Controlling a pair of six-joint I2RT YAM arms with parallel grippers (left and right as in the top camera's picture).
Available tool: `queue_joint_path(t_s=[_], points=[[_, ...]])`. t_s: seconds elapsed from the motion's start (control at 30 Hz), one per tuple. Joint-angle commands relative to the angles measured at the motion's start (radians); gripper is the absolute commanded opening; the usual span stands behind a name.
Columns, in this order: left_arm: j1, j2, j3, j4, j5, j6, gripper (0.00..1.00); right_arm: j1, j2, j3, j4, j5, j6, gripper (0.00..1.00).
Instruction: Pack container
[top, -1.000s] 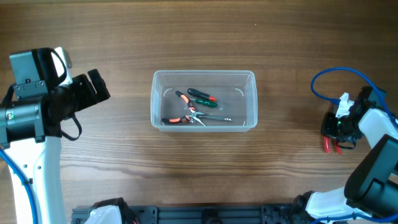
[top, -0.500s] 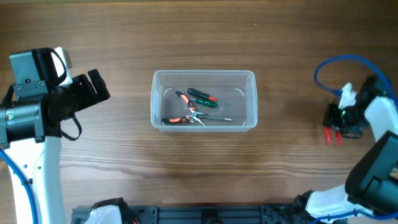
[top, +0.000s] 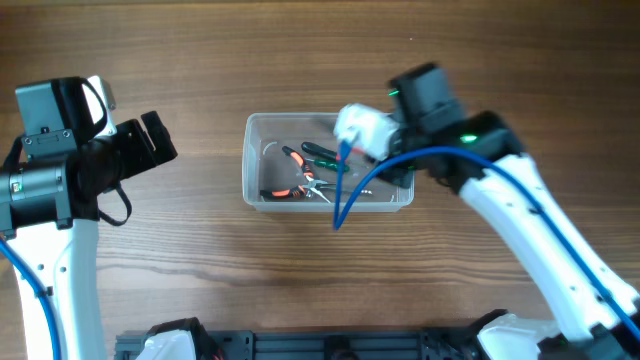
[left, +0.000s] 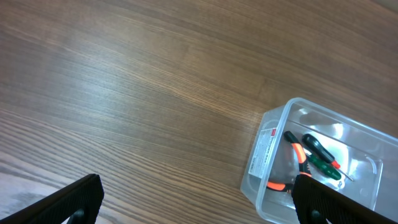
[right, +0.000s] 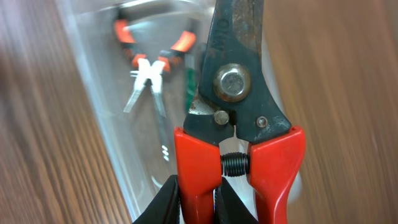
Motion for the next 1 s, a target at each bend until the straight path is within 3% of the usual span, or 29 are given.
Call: queue_joint_path(t_s=[0.0, 0.2, 0.37, 0.4, 0.43, 0.47, 0.53, 0.67, 0.7, 0.87, 0.97], points=[[0.005, -0.002, 0.006, 0.002, 0.012, -0.009, 1.00, 0.061, 0.149, 0.021, 0.040, -0.003, -0.135, 0.04], [0.005, -0.002, 0.006, 0.002, 0.012, -0.009, 1.00, 0.064, 0.407, 0.021, 0.076, -0.026, -0.095, 0.04], [0.005, -0.002, 0.006, 0.002, 0.012, -0.008, 1.00, 0.064, 0.481, 0.022, 0.085, -0.025, -0.047, 0.06], [0.005, -0.002, 0.006, 0.002, 0.012, -0.008, 1.00, 0.064, 0.477, 0.023, 0.095, -0.019, -0.032, 0.19], [0.005, -0.002, 0.006, 0.002, 0.012, -0.008, 1.00, 0.064, 0.470, 0.024, 0.103, -0.011, -0.010, 0.43], [0.005, -0.002, 0.006, 0.002, 0.012, -0.008, 1.00, 0.064, 0.459, 0.032, 0.112, 0.010, 0.029, 1.00], [0.005, -0.002, 0.006, 0.002, 0.012, -0.006, 1.00, 0.064, 0.433, 0.062, 0.110, 0.038, 0.093, 1.00], [-0.064, -0.002, 0.006, 0.018, 0.094, 0.188, 1.00, 0.033, 0.314, 0.226, 0.113, 0.082, 0.317, 1.00], [-0.121, 0.001, 0.006, 0.030, 0.093, 0.245, 1.00, -0.016, 0.267, 0.287, 0.130, 0.109, 0.475, 1.00], [-0.248, 0.079, 0.006, 0.095, -0.018, 0.253, 1.00, -0.232, 0.235, 0.370, 0.143, 0.119, 0.736, 1.00], [-0.261, 0.145, 0.006, 0.168, -0.019, 0.238, 1.00, -0.348, 0.235, 0.379, 0.170, 0.108, 0.777, 1.00]])
